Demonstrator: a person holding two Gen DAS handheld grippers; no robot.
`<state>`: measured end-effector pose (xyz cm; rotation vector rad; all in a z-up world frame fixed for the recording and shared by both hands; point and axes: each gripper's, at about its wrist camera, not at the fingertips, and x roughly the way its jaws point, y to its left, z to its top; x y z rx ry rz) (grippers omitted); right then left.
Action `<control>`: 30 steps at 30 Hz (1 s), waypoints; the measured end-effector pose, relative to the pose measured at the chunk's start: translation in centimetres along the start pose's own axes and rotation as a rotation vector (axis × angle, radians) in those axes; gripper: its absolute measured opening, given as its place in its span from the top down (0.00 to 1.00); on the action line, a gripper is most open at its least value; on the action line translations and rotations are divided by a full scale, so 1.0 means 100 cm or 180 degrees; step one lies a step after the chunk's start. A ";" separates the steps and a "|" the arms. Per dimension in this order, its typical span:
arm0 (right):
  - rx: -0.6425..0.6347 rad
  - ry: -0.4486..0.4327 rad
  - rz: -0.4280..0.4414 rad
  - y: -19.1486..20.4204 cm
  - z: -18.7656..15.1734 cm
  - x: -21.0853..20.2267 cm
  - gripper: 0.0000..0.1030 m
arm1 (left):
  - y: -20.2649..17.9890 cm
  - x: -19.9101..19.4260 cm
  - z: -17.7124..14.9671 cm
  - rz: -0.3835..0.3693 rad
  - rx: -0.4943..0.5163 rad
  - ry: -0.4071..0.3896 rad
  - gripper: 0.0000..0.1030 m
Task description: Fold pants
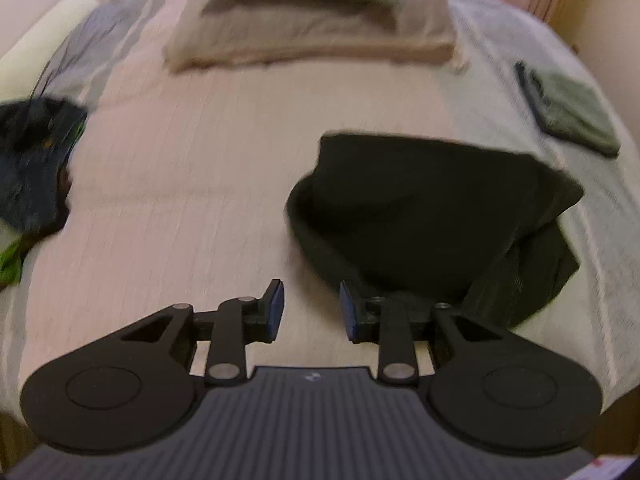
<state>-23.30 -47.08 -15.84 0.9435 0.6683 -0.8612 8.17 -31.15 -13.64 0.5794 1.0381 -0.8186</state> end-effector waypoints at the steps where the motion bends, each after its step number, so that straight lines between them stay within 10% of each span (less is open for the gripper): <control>1: 0.0040 0.0060 -0.0055 -0.011 -0.015 -0.005 0.65 | 0.001 -0.002 -0.012 0.0041 0.0029 0.0041 0.72; 30: 0.0282 -0.0079 -0.0317 0.059 -0.186 -0.074 0.65 | 0.041 -0.109 -0.126 -0.0190 0.0693 -0.0379 0.56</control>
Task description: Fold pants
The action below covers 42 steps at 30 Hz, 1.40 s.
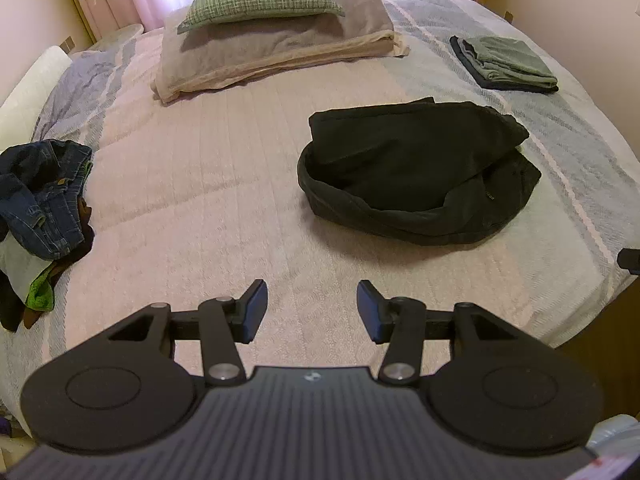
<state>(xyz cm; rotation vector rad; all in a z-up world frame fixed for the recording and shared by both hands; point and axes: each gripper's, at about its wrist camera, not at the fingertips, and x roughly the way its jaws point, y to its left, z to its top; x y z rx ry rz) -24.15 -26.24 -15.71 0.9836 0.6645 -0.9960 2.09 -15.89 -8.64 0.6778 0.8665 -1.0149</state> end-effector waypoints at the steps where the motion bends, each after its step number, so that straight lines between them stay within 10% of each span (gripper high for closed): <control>1: 0.0004 -0.0012 -0.0007 0.000 -0.001 -0.002 0.65 | -0.001 -0.002 -0.001 0.0000 0.0005 -0.0008 0.56; 14: -0.0040 0.0035 0.0095 -0.023 0.016 0.006 0.65 | -0.036 -0.001 0.008 0.0104 -0.0068 0.0001 0.53; 30: -0.0313 0.0151 0.0270 -0.118 0.126 0.030 0.65 | -0.121 0.018 0.049 0.0420 -0.0680 -0.0030 0.49; 42: -0.0165 0.0372 0.0379 -0.161 0.146 0.082 0.65 | -0.088 0.038 0.027 0.0718 -0.1131 0.0121 0.48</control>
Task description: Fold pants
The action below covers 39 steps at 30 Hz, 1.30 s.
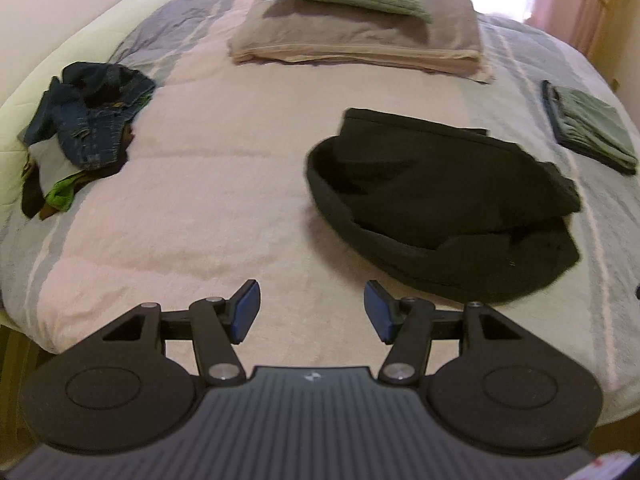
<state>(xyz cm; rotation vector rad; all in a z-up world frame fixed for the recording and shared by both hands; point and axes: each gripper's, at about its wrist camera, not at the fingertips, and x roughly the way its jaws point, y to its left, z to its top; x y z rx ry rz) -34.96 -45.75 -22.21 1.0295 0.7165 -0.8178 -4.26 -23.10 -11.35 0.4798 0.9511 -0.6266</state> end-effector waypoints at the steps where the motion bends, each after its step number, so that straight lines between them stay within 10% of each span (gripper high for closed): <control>1: 0.0084 0.0002 -0.0015 -0.007 0.000 0.006 0.65 | 0.006 0.006 0.001 0.0041 0.0005 0.0000 0.48; 20: 0.1290 -0.0564 0.0278 -0.108 0.003 0.168 0.53 | 0.055 0.186 0.085 -0.0539 0.0365 -0.0124 0.41; 27: 0.1480 -0.0803 0.0846 -0.117 0.003 0.208 0.54 | 0.063 0.219 0.117 -0.0920 0.0313 -0.0164 0.39; 31: 0.1420 -0.0856 0.0779 -0.107 0.004 0.214 0.70 | 0.047 0.247 0.136 -0.1051 0.0503 -0.0084 0.39; 35: 0.1498 -0.0938 0.0789 -0.109 -0.005 0.197 0.80 | 0.023 0.286 0.156 -0.1110 0.0818 0.0018 0.49; 38: 0.1410 -0.1112 0.0806 -0.101 -0.002 0.176 0.81 | 0.008 0.307 0.166 -0.1310 0.1057 0.0055 0.92; 39: 0.1386 -0.1217 0.0829 -0.097 0.002 0.167 0.82 | 0.007 0.307 0.169 -0.1356 0.1027 0.0065 0.93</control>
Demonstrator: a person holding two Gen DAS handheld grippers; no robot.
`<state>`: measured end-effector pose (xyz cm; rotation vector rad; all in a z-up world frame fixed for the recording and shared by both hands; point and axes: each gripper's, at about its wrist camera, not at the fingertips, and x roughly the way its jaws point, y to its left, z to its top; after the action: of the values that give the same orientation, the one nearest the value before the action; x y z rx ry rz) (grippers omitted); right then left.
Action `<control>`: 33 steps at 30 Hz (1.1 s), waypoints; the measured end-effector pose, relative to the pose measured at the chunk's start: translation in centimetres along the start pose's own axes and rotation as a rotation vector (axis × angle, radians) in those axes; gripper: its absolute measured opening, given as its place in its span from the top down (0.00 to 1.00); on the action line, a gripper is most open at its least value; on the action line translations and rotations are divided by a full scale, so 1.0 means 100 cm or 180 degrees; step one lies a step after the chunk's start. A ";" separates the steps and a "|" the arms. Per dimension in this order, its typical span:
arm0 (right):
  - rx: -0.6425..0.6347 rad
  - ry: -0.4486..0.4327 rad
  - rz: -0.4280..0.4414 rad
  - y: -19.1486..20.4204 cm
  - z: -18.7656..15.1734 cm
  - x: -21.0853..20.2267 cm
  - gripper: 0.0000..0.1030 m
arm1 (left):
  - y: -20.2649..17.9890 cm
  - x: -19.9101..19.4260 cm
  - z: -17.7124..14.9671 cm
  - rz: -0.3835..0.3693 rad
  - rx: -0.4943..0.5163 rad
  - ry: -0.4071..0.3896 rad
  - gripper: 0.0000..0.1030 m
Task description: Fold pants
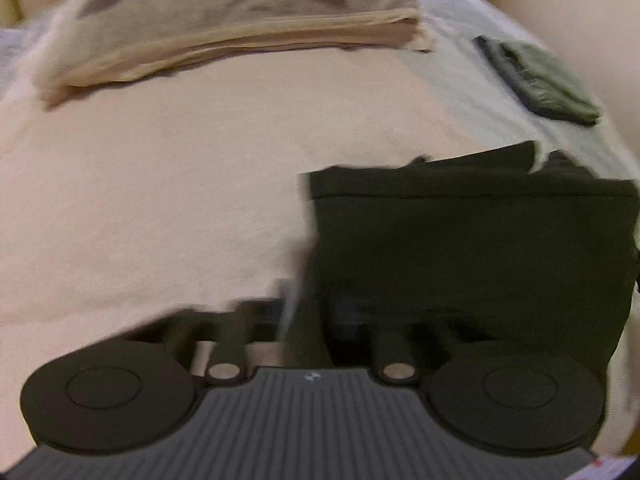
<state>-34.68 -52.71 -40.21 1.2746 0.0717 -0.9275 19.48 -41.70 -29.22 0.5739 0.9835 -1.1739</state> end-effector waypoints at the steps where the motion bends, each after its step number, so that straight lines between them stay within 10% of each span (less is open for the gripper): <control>1: -0.0039 -0.0114 0.0086 0.012 0.007 -0.008 0.82 | 0.000 -0.004 0.001 0.0033 -0.0007 -0.0051 0.93; 11: -0.0833 -0.1234 0.0515 0.120 0.057 -0.150 0.83 | 0.018 -0.159 -0.089 0.0783 -0.0923 -0.1066 0.91; 15: -0.1229 -0.0800 -0.0266 0.105 0.020 -0.198 0.81 | 0.012 -0.161 -0.165 0.1196 -0.1334 -0.0505 0.88; 19: -0.0889 0.0353 -0.1556 0.025 -0.012 -0.192 0.79 | 0.018 -0.156 -0.203 0.1230 -0.1714 -0.0192 0.86; 23: -0.0293 0.0338 -0.2245 -0.024 0.001 -0.194 0.79 | 0.029 -0.154 -0.182 0.1214 -0.1700 -0.0362 0.69; 29: -0.0141 -0.0213 -0.2003 -0.009 0.049 -0.180 0.75 | 0.056 -0.109 -0.118 0.0650 -0.1851 -0.0585 0.45; 33: -0.0335 -0.0296 -0.1869 0.015 0.057 -0.145 0.73 | 0.027 -0.052 -0.095 0.0741 -0.1039 -0.0385 0.44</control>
<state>-45.60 -49.47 -29.50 1.1261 0.4338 -1.4627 18.49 -30.56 -29.58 0.3413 0.9521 -0.8108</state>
